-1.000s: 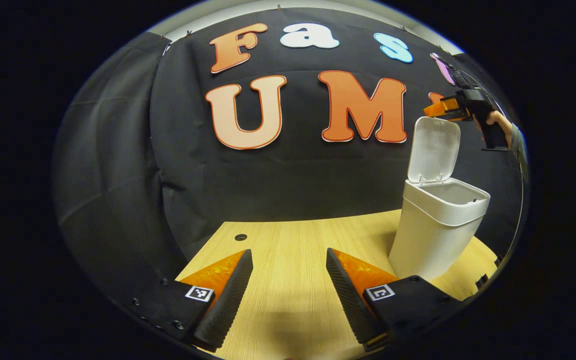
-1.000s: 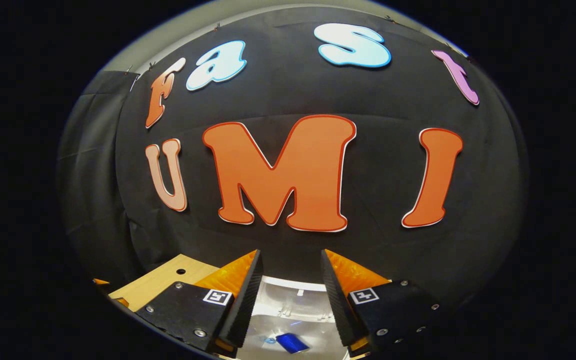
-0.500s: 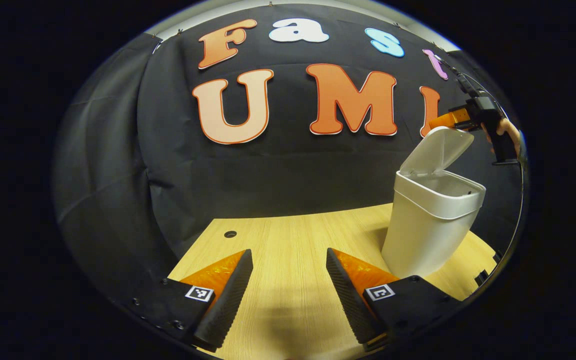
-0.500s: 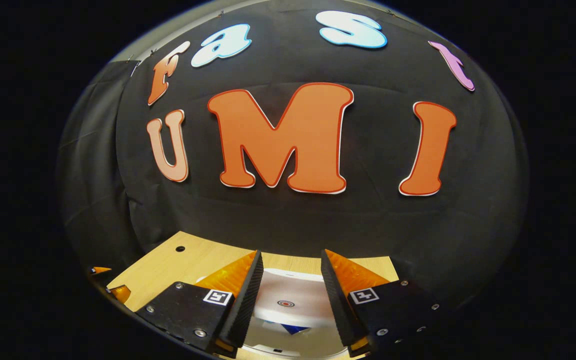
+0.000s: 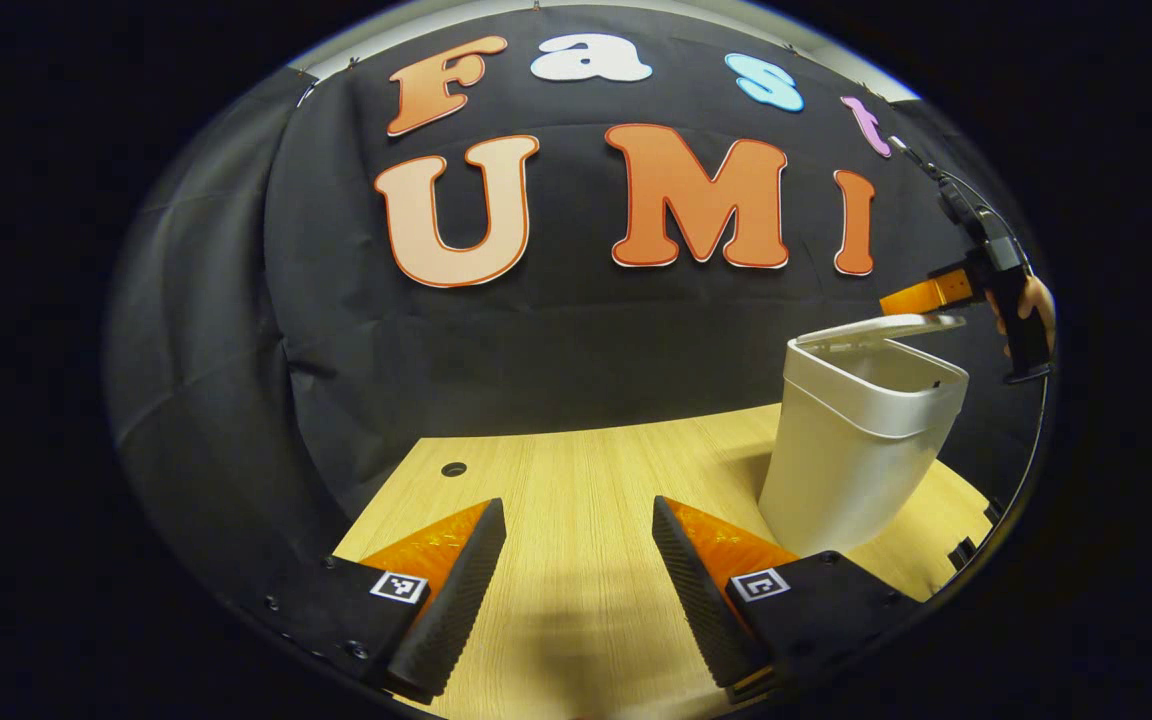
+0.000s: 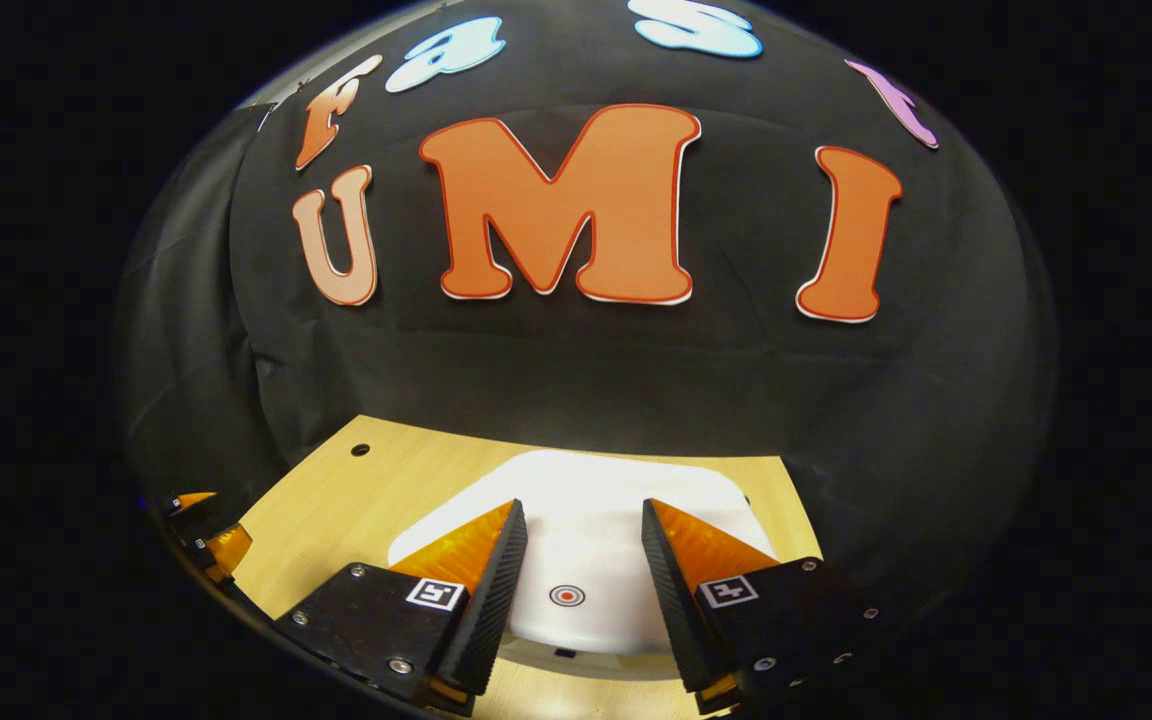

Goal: Press the lid of the desktop garbage bin to open it, pick up the crumpled paper on the desktop and throw it into the bin, then pick up the pop can on the desktop and drop it into the bin, and finally close the garbage bin lid.

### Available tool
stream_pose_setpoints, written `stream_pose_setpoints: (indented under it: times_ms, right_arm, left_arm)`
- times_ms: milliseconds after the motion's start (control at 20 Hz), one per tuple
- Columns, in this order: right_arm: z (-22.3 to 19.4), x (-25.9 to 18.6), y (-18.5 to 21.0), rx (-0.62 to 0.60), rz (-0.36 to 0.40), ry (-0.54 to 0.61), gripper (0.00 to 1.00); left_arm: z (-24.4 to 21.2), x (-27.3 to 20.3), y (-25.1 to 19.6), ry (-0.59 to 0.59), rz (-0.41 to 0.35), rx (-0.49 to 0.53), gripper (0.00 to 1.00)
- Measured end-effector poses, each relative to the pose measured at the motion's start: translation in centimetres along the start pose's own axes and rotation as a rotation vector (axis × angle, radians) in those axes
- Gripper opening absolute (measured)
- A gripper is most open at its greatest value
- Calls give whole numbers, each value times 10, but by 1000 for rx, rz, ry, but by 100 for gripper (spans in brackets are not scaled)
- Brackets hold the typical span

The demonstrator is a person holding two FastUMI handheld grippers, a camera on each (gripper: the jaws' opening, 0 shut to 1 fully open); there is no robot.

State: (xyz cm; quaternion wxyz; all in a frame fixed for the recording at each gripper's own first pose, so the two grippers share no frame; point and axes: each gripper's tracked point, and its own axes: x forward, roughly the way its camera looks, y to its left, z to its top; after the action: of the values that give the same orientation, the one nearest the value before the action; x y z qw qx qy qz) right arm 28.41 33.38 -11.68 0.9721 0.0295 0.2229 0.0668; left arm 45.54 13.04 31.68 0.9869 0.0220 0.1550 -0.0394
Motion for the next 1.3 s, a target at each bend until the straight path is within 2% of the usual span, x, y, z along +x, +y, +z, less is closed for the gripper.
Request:
stream_pose_setpoints:
  times_ms: [100, 250, 300, 400, 600, 650, 700, 950, 1100, 1150, 1300]
  right_arm:
    - [-11, -5, 1, -11, -2, 23, 70]
    - [-29, -4, 7, -21, -1, 70, 71]
    - [-36, -8, 9, -23, 2, 85, 67]
    - [-46, -15, 9, -42, -3, 108, 71]
    - [-47, -19, 12, -40, -25, 115, 71]
    - [-49, -18, 13, -40, -28, 121, 67]
    - [-49, -19, 14, -33, -30, 121, 71]
    - [-51, -20, 16, -16, -45, 114, 71]
    - [-53, -21, 18, -9, -52, 110, 64]
    - [-53, -22, 18, 0, -53, 115, 62]
    - [-57, -22, 18, 38, -50, 134, 60]
  left_arm:
    - [2, 1, -5, -2, -15, 4, 92]
    - [1, 2, -10, -1, -31, 21, 94]
    - [1, 3, -10, 0, -35, 23, 94]
    - [0, 3, -13, 4, -46, 24, 94]
    - [0, 6, -16, 7, -62, 24, 94]
    - [0, 7, -15, 7, -64, 24, 94]
    - [0, 6, -16, 7, -69, 24, 92]
    - [-3, 8, -16, 16, -84, 20, 94]
    - [-3, 9, -14, 14, -89, 21, 92]
    - [-3, 9, -14, 14, -90, 20, 94]
    - [-5, 11, -13, 17, -97, 17, 92]
